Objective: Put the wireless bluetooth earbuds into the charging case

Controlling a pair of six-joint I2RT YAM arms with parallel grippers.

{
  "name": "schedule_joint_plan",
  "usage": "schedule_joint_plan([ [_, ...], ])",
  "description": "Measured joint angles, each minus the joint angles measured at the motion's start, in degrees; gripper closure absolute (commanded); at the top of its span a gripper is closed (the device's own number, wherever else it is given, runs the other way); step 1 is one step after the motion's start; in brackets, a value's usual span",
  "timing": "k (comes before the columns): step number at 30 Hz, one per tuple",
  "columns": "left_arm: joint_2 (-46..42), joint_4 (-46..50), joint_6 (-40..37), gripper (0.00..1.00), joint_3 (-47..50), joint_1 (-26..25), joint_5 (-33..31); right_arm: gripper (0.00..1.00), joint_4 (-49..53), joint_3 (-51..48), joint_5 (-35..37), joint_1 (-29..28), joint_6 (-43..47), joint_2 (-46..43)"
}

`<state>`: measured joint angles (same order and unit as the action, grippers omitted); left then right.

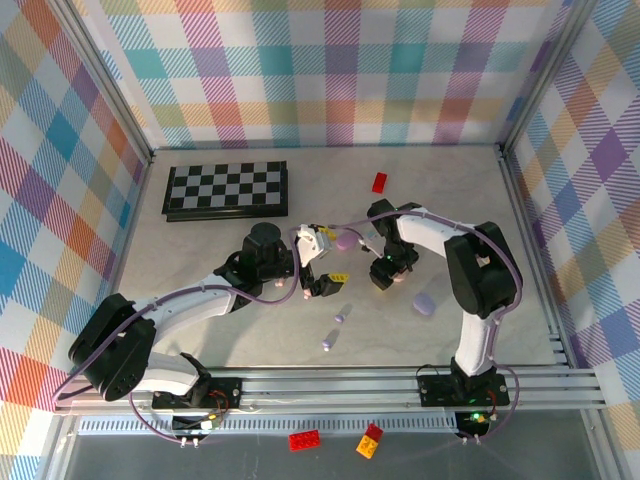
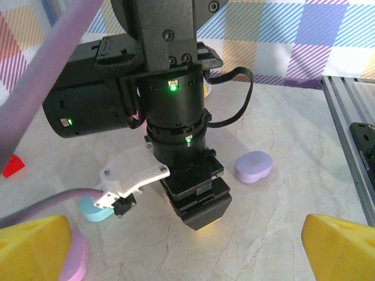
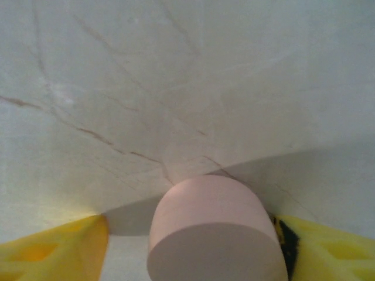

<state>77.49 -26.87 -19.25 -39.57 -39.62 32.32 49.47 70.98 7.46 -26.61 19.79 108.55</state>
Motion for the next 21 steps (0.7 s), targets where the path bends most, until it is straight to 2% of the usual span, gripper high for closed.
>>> schedule_joint_plan([
  [2,0.02,0.00,-0.13,0.00,0.00,0.00,-0.04,0.53,0.20,-0.02,-0.72,0.02,-0.07,-0.11],
  [8,-0.13,-2.08,1.14,0.00,1.31,1.62,-0.02,0.54,0.26,-0.39,-1.81,-0.87,-0.35,-0.42],
  [14,-4.72,-3.89,6.40,0.00,8.63,5.03,-1.53,0.54,-3.21,-0.76,-2.40,-6.69,1.11,-1.03],
  [17,-8.57,-5.70,10.03,0.00,14.45,5.03,-2.34,0.52,-5.40,1.49,-2.67,-9.33,1.88,0.22],
  [21,-14.27,-2.82,12.22,0.00,19.58,5.03,-4.74,0.42,-9.22,4.96,-3.26,-11.06,2.27,3.10],
])
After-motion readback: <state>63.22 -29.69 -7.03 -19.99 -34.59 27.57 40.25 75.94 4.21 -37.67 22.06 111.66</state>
